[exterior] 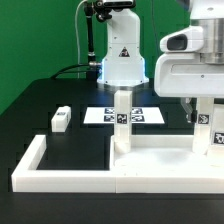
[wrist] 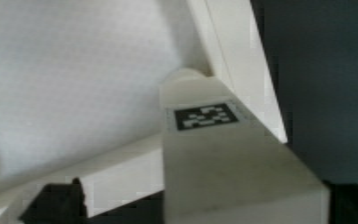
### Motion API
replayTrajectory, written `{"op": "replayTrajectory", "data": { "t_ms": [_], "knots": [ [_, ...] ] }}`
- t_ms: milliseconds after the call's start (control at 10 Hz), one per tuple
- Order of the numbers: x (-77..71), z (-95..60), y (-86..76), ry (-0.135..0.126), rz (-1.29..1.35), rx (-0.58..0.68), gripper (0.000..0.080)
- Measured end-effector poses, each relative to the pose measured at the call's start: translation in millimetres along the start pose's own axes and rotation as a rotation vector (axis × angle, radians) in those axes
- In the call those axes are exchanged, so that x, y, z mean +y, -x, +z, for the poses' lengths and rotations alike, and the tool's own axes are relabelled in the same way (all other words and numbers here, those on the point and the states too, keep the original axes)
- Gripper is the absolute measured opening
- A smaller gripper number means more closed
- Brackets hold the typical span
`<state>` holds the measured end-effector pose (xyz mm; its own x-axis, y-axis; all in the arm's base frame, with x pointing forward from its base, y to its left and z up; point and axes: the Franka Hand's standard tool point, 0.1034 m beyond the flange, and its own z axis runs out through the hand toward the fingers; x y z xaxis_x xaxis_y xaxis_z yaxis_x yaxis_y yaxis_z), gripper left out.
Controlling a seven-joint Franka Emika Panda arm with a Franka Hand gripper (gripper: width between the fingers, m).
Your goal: Assemble desk
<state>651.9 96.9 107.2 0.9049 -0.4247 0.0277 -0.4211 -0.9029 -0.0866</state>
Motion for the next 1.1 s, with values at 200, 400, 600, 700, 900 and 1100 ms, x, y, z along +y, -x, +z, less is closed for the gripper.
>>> {"op": "replayTrajectory", "data": {
  "t_ms": [200, 400, 600, 700, 900, 1100],
  "knots": [
    [0.5, 0.2, -0.1, 0.002, 0.023, 0.0, 0.0377],
    [0.4, 0.3, 0.1, 0.0, 0.143, -0.001, 0.0288],
    [0.5, 0.9, -0.1, 0.0, 0.302, 0.001, 0.0289],
    [1.4, 1.3, -0.3, 0.001, 0.448, 0.007, 0.0289],
    [1.8, 2.0, 1.7, -0.008, 0.845, -0.012, 0.0289],
    [4.2, 2.8, 4.3, -0.086, 1.19, -0.042, 0.029]
  ]
}}
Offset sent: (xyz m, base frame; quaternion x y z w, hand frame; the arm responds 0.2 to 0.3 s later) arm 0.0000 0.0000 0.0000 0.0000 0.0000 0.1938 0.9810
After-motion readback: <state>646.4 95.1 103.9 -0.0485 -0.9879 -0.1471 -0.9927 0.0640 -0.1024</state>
